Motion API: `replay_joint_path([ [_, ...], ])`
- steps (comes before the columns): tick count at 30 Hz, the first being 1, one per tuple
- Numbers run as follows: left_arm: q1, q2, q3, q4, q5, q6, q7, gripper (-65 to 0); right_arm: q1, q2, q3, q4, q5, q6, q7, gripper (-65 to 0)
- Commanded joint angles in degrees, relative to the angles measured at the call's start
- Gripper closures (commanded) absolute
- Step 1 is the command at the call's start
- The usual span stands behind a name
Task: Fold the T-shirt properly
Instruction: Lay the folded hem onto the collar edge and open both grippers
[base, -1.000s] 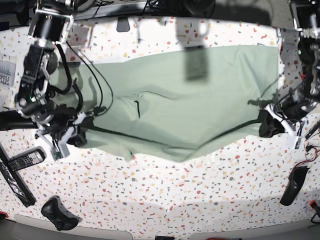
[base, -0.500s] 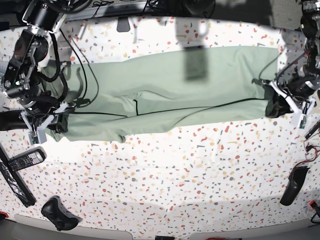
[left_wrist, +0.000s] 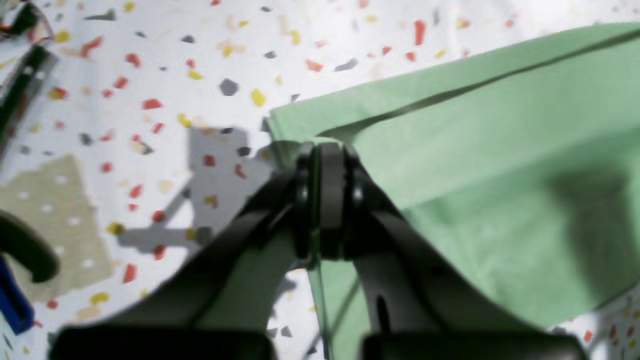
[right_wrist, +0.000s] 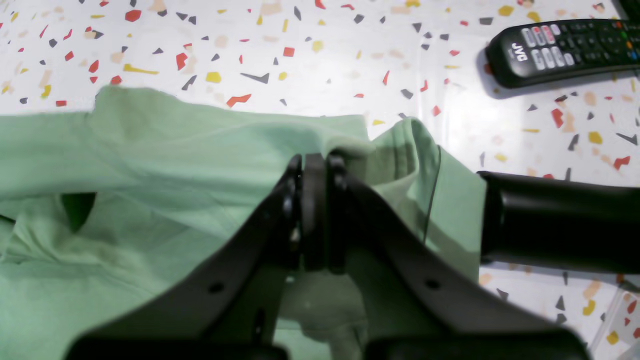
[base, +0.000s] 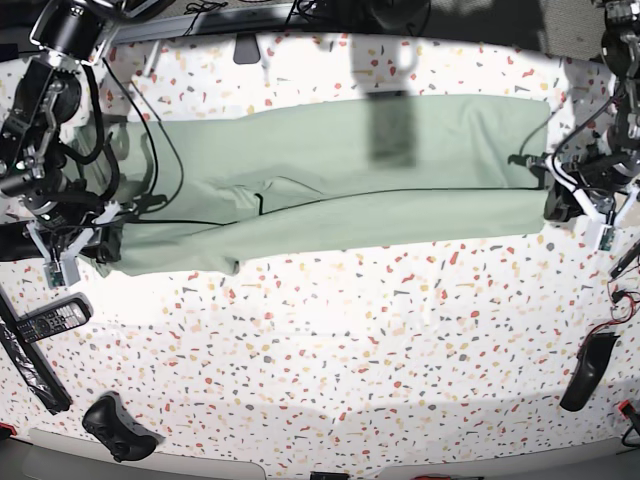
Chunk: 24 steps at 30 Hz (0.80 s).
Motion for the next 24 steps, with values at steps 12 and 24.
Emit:
replay_joint_path([
  [12, 0.15, -0.81, -0.39, 1.01, -2.23, 0.07, 5.66, 0.0, -2.84, 1.14, 0.31, 7.21, 1.03, -0.07, -1.25, 0.0],
  [24, 6.43, -0.81, -0.39, 3.63, -4.39, -0.11, 3.5, 0.0, -7.98, 1.14, 0.33, 9.97, 0.5, -0.07, -6.23, 0.0],
])
